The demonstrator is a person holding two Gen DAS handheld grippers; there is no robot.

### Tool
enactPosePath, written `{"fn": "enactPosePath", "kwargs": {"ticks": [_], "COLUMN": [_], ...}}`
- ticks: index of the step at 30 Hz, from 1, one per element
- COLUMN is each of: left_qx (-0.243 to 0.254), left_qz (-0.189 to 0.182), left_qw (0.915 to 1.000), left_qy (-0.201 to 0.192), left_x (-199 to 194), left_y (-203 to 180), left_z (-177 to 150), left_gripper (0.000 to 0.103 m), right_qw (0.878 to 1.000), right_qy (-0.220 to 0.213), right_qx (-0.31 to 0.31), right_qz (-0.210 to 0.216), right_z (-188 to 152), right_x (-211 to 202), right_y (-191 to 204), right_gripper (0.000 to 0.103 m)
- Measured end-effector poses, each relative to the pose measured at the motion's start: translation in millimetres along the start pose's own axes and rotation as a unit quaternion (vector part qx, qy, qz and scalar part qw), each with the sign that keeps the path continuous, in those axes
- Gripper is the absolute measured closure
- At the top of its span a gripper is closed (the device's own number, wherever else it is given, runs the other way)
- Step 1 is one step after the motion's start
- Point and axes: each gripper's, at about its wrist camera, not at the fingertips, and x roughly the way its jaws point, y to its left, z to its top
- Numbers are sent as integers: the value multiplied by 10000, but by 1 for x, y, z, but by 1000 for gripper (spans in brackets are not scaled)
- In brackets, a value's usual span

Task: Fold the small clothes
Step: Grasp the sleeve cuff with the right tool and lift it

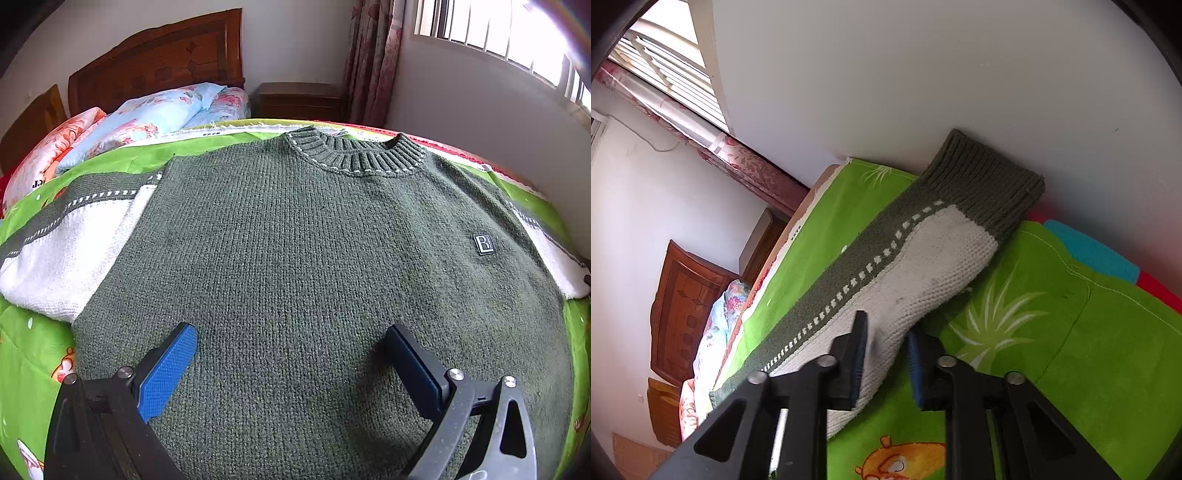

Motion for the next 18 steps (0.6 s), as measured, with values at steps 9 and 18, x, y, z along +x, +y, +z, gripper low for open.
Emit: {"fn": "enactPosePath", "kwargs": {"ticks": [9,18], "left_qx": [-8,-71], "left_qz": [20,10], "left_qw": [10000,10000], "left_qy": [-25,-46], "left_x": [-2,-3], "left_y": [-1,1], "left_z": [-1,-2], "left_gripper": [1,1], "right_qw": [9737,7869], "right_qy": [-986,-727], "right_qx": [-2048,-6126], "right_qz": [161,146], "right_z": [-38,-236], "right_x": [-47,-21], "right_y": [107,274], "right_gripper": [0,0]}}
